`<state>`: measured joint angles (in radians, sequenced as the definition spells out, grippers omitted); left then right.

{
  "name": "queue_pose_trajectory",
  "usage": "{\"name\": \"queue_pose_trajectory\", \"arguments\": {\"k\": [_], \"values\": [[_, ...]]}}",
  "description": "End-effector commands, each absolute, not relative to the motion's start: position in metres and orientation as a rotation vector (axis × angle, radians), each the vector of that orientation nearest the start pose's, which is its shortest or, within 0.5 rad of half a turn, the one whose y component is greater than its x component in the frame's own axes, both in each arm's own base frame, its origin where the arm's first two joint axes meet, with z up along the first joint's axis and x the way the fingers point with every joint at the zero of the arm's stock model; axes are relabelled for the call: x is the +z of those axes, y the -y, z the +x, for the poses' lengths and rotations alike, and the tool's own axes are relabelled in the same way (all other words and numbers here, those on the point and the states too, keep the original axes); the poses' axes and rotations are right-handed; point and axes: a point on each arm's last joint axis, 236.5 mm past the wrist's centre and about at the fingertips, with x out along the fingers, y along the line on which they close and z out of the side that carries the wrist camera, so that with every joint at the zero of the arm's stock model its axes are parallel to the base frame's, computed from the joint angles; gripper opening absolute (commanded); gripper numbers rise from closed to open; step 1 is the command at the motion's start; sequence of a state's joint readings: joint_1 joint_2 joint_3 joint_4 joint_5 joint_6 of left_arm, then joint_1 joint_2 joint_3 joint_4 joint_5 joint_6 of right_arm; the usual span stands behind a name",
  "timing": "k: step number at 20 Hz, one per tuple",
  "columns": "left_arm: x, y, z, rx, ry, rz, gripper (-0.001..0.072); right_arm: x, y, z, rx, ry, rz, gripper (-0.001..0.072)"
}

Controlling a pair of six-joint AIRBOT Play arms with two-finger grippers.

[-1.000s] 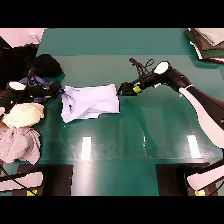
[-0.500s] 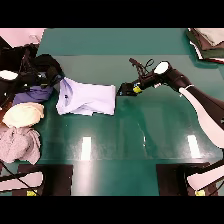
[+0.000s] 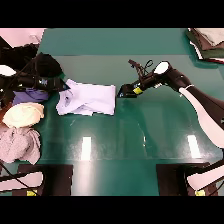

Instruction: Fold the shirts.

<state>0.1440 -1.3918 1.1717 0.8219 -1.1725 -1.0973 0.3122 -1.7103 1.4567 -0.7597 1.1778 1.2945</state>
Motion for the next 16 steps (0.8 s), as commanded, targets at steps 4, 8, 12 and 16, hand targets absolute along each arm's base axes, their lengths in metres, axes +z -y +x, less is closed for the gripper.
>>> {"name": "queue_pose_trajectory", "arguments": {"k": [4, 8, 12, 16], "values": [[-0.028, 0.084, 0.364, -0.594, -1.331, -0.294, 0.0544, -0.008, -0.294, 0.393, 0.824, -1.37, 0.369, 0.0486], [-0.027, 0.089, 0.38, -0.584, -1.286, -0.352, 0.0543, -0.015, -0.291, 0.401, 0.761, -1.387, 0.431, 0.0496], [0.011, 0.09, 0.404, -0.604, -1.207, -0.33, 0.0543, -0.051, -0.298, 0.388, 0.72, -1.538, 0.533, 0.0599], [0.041, 0.091, 0.414, -0.629, -1.165, -0.307, 0.0543, -0.055, -0.336, 0.415, 0.695, -1.434, 0.706, 0.06]]}}
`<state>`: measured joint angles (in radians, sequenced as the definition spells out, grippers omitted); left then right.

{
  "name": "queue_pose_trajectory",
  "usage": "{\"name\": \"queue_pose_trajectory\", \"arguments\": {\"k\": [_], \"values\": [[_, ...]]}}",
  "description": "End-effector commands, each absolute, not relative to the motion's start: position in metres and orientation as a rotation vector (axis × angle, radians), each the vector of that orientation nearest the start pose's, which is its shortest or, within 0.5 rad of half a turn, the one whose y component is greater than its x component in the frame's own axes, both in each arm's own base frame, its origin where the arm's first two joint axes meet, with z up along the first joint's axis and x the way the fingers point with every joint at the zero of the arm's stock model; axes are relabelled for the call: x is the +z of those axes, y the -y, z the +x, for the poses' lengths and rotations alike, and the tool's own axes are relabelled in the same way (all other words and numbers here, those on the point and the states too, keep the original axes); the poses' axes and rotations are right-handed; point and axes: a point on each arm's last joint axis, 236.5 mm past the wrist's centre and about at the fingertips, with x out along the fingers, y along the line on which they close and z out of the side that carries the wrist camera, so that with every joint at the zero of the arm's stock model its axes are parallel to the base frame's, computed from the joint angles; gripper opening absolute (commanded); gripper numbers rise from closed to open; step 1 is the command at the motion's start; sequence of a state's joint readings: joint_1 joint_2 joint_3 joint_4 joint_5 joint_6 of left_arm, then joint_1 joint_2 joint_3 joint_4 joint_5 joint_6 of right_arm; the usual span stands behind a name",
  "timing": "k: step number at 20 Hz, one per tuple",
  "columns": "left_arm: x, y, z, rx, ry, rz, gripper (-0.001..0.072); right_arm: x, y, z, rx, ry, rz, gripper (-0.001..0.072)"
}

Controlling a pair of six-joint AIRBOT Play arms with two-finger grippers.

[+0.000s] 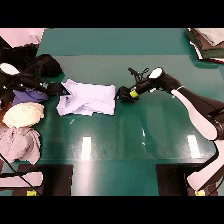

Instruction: Fold the shirts.

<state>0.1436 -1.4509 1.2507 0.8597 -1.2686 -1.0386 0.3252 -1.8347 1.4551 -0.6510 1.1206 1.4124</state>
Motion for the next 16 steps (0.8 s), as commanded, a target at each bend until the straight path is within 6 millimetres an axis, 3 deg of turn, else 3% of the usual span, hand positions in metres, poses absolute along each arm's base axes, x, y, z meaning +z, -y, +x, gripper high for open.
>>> {"name": "queue_pose_trajectory", "arguments": {"k": [1, 6, 8, 10, 11, 12, 14, 16], "values": [[0.045, 0.091, 0.417, -0.627, -1.154, -0.302, 0.0543, -0.055, -0.348, 0.415, 0.699, -1.42, 0.73, 0.0599], [0.051, 0.092, 0.422, -0.628, -1.131, -0.305, 0.0543, -0.07, -0.406, 0.411, 0.681, -1.342, 0.762, 0.058], [0.051, 0.092, 0.422, -0.629, -1.131, -0.305, 0.0544, -0.07, -0.42, 0.416, 0.673, -1.271, 0.743, 0.0278], [0.051, 0.093, 0.422, -0.632, -1.13, -0.309, 0.0543, -0.062, -0.428, 0.422, 0.696, -1.2, 0.699, 0.0032], [0.052, 0.093, 0.422, -0.633, -1.129, -0.312, 0.0544, -0.057, -0.429, 0.426, 0.714, -1.173, 0.674, 0.0018], [0.052, 0.094, 0.421, -0.634, -1.13, -0.312, 0.0543, -0.049, -0.425, 0.433, 0.721, -1.146, 0.647, 0.0015], [0.051, 0.095, 0.417, -0.647, -1.146, -0.313, 0.0543, -0.024, -0.396, 0.455, 0.699, -1.067, 0.601, 0.0013], [0.051, 0.096, 0.413, -0.658, -1.16, -0.314, 0.0544, 0.006, -0.337, 0.481, 0.626, -0.974, 0.548, 0.0013]]}}
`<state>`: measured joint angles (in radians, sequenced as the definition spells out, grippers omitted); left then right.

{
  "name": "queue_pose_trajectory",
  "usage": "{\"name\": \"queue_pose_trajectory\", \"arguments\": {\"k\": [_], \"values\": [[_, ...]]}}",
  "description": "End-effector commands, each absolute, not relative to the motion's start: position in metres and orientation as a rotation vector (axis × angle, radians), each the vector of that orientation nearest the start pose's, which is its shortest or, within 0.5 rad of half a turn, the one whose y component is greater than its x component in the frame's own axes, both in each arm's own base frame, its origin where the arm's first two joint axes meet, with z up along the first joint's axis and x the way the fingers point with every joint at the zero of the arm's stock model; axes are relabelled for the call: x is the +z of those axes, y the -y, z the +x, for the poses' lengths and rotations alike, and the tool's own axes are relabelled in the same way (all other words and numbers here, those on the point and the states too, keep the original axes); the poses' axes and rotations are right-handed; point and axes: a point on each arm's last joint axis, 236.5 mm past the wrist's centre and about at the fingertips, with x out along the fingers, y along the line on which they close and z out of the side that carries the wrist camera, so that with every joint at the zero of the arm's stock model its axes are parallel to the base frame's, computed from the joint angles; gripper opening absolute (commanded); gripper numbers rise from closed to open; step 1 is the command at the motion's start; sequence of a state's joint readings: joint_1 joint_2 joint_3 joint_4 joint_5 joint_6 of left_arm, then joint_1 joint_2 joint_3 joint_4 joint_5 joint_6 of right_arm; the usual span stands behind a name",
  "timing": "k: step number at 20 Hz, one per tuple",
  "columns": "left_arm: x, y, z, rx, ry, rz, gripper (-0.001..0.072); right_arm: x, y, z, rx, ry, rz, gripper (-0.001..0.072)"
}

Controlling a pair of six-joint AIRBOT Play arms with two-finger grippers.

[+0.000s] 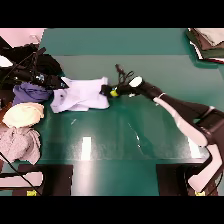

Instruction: Fold the shirts.

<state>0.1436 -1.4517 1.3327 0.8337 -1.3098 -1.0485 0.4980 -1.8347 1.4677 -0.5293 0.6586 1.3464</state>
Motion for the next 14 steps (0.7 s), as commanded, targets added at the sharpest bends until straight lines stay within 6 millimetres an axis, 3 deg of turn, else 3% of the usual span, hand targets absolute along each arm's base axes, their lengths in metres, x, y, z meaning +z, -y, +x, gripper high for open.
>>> {"name": "queue_pose_trajectory", "arguments": {"k": [1, 4, 8, 11, 14], "values": [[0.051, 0.096, 0.412, -0.659, -1.161, -0.314, 0.0543, 0.019, -0.3, 0.492, 0.568, -0.94, 0.547, 0.0013], [0.051, 0.097, 0.412, -0.659, -1.163, -0.315, 0.0543, 0.041, -0.17, 0.498, 0.379, -0.907, 0.556, 0.0013], [0.051, 0.098, 0.41, -0.635, -1.19, -0.366, 0.0542, 0.054, 0.001, 0.464, 0.082, -0.849, 0.602, 0.0013], [0.052, 0.098, 0.41, -0.603, -1.209, -0.413, 0.0541, 0.067, 0.119, 0.415, -0.177, -0.747, 0.692, 0.0013], [0.052, 0.098, 0.41, -0.578, -1.224, -0.451, 0.0541, 0.076, 0.214, 0.347, -0.438, -0.622, 0.783, 0.0013]]}}
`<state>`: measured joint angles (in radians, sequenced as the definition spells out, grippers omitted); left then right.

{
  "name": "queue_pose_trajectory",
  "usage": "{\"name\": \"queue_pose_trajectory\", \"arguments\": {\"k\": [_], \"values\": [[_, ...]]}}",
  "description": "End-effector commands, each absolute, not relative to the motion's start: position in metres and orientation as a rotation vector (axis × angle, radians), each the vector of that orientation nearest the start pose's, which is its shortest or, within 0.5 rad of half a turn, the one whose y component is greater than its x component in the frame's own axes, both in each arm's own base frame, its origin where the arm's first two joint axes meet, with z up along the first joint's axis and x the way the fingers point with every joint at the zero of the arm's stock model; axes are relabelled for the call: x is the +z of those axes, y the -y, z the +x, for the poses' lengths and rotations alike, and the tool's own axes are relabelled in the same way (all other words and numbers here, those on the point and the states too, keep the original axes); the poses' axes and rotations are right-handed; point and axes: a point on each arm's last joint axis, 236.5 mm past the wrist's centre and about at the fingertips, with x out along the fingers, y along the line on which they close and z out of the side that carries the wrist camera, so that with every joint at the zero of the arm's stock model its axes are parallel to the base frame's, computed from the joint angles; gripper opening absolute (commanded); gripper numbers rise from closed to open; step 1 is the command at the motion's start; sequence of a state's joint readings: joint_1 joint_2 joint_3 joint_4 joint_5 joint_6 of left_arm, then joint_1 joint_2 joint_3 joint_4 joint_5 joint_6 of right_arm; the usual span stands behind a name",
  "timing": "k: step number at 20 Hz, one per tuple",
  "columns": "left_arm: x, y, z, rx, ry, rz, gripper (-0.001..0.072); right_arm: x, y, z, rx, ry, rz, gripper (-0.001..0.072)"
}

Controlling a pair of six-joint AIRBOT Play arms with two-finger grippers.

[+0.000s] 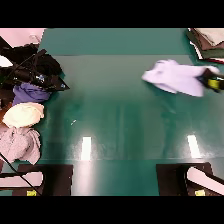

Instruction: Fold the shirts.

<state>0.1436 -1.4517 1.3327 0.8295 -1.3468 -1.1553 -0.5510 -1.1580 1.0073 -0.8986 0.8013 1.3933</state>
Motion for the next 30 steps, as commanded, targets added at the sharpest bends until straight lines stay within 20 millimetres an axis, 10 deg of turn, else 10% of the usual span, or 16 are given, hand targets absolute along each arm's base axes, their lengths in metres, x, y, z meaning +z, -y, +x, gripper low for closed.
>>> {"name": "queue_pose_trajectory", "arguments": {"k": [1, 4, 10, 17, 18, 19, 20, 25, 30], "values": [[0.053, 0.099, 0.41, -0.581, -1.221, -0.455, 0.054, 0.077, 0.24, 0.32, -0.525, -0.581, 0.811, 0.0013], [0.06, 0.106, 0.413, -0.609, -1.198, -0.489, 0.0061, 0.07, 0.285, 0.253, -0.708, -0.522, 0.877, 0.0013], [0.065, 0.111, 0.413, -0.627, -1.188, -0.51, 0.0063, 0.035, 0.287, 0.211, -0.708, -0.763, 0.878, 0.0013], [0.064, 0.111, 0.413, -0.629, -1.19, -0.51, 0.0063, 0.052, 0.323, 0.15, -0.969, -1.07, 0.63, 0.0028], [0.064, 0.111, 0.412, -0.63, -1.191, -0.51, 0.0064, 0.057, 0.328, 0.149, -0.98, -1.076, 0.608, 0.0181], [0.064, 0.111, 0.412, -0.631, -1.193, -0.51, 0.0063, 0.066, 0.334, 0.151, -0.985, -1.061, 0.593, 0.0466], [0.064, 0.111, 0.411, -0.634, -1.196, -0.51, 0.0063, 0.074, 0.338, 0.153, -0.99, -1.052, 0.584, 0.0577], [0.064, 0.111, 0.412, -0.63, -1.192, -0.51, 0.0064, 0.133, 0.343, 0.194, -0.929, -0.864, 0.615, 0.0573], [0.065, 0.11, 0.417, -0.618, -1.176, -0.513, 0.0063, 0.146, 0.235, 0.3, -0.491, -0.861, 0.723, 0.0572]]}}
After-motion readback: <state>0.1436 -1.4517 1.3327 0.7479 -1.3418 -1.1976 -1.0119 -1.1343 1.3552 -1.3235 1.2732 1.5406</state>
